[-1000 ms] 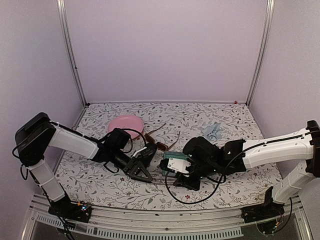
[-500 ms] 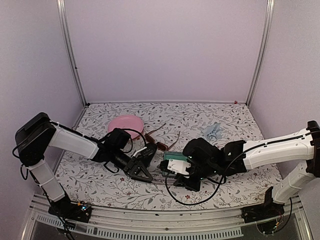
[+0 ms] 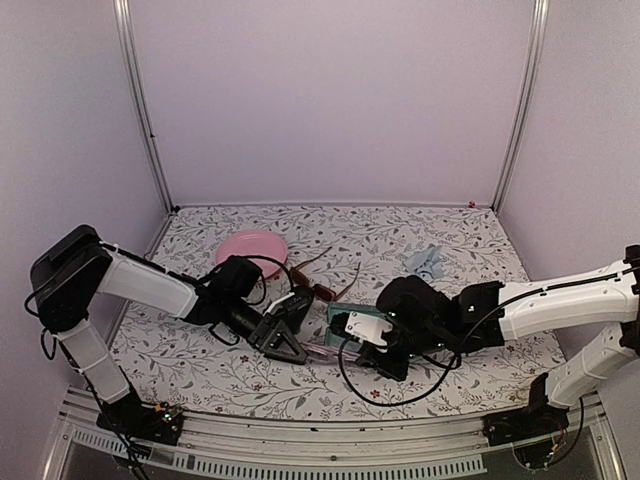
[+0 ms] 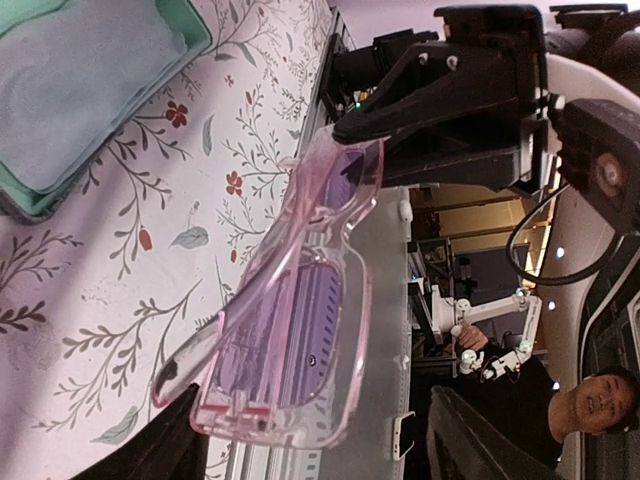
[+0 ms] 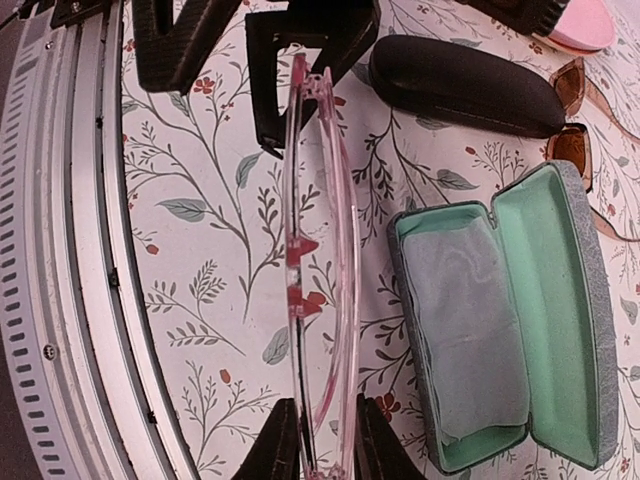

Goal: Organize the sunglasses
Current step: Pass from the left arm to the right

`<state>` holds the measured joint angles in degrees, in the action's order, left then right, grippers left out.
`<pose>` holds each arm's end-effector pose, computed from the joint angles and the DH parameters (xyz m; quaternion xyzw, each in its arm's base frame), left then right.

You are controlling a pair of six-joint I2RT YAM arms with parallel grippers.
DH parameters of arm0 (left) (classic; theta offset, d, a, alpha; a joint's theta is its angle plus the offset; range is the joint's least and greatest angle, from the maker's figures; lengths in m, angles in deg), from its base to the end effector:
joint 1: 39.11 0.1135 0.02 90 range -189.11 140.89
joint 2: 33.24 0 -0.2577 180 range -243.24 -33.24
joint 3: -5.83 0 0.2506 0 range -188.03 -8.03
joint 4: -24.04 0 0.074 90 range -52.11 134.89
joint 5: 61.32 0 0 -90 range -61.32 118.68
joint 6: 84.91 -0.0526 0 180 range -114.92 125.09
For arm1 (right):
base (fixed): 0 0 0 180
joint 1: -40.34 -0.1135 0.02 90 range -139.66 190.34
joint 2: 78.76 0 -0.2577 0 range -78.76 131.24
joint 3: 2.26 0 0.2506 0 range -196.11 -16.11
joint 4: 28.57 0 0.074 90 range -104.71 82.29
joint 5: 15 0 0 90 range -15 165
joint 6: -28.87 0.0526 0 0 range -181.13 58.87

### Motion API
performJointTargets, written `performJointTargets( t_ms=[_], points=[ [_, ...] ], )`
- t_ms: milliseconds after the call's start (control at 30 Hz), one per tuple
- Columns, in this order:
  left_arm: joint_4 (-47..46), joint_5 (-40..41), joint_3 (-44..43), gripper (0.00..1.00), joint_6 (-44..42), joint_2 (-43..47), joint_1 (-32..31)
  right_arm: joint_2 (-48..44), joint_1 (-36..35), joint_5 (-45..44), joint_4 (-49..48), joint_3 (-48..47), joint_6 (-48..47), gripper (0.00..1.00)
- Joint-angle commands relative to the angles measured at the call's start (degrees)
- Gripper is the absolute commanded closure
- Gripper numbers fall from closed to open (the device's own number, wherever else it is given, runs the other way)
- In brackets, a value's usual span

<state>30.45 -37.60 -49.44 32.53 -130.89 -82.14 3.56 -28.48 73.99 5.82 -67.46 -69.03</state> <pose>0.1880 -0.2414 0.1284 -0.2969 -0.7504 0.5880 0.0545 0.1106 0.2830 0.1960 -0.5836 0.7421 0.1599 0.2883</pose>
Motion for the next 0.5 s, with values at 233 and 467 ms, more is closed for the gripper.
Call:
performJointTargets(
  t_ms=[233, 467],
  points=[
    [-0.9, 2.6, 1.5, 0.24, -0.9, 1.7, 0.9, -3.8, 3.1, -1.9, 2.1, 1.8, 3.5, 0.8],
    [0.1, 5.5, 2.1, 0.25, -1.5, 3.5, 2.2, -3.6, 8.4, 1.3, 2.2, 1.0, 3.1, 0.86]
  ],
)
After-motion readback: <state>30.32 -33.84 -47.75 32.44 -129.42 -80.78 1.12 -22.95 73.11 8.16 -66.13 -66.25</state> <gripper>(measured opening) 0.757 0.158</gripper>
